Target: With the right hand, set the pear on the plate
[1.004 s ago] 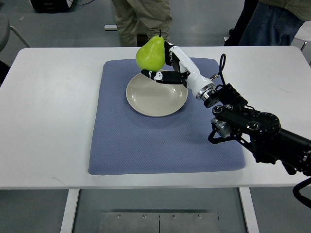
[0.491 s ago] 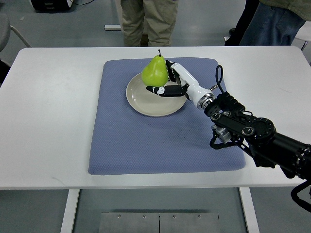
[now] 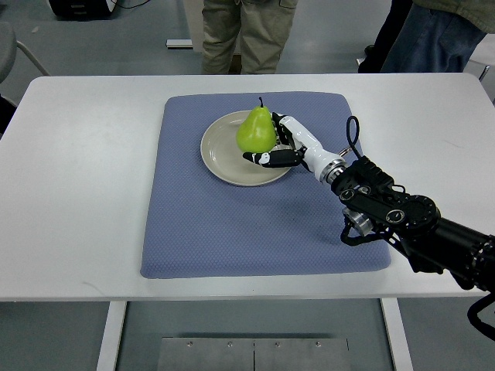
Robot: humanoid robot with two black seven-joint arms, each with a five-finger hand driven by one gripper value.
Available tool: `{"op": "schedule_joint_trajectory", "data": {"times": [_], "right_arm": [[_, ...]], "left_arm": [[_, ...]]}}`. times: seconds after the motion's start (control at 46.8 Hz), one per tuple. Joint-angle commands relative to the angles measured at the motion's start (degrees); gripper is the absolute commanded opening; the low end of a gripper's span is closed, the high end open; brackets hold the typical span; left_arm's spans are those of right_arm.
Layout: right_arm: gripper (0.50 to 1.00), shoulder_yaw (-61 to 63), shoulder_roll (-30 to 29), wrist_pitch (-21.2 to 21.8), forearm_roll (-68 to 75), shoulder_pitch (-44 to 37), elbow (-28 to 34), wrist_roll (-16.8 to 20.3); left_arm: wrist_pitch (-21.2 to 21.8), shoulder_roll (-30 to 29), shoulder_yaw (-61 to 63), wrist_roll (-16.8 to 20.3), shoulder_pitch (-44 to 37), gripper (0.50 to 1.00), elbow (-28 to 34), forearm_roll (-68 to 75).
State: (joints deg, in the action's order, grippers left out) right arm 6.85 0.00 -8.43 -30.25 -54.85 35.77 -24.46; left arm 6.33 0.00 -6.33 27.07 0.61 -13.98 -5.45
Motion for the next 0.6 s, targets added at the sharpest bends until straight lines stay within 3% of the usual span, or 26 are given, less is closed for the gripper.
{"op": "schedule_joint_trajectory", "data": {"times": [0.0,0.064,0.256,0.577], "right_arm": [[0.648,0.0,0.0,0.1,0.0,0.3,0.1,0.1],[0.784,0.0,0.0,0.1,0.0,0.3,0.1,0.5],[0.981,0.3,0.0,0.1,0.0,0.1,0.1,1.7],[0.995,0.4,0.0,0.1,0.1,-0.4,0.2,1.7]], "left_arm": [[0.0,0.0,0.0,0.0,0.0,1.000,0.0,0.0],[0.0,0.0,0.0,0.0,0.0,1.000,0.0,0.0],[0.0,0.0,0.0,0.0,0.0,1.000,0.0,0.0],[0.0,0.0,0.0,0.0,0.0,1.000,0.0,0.0]]}}
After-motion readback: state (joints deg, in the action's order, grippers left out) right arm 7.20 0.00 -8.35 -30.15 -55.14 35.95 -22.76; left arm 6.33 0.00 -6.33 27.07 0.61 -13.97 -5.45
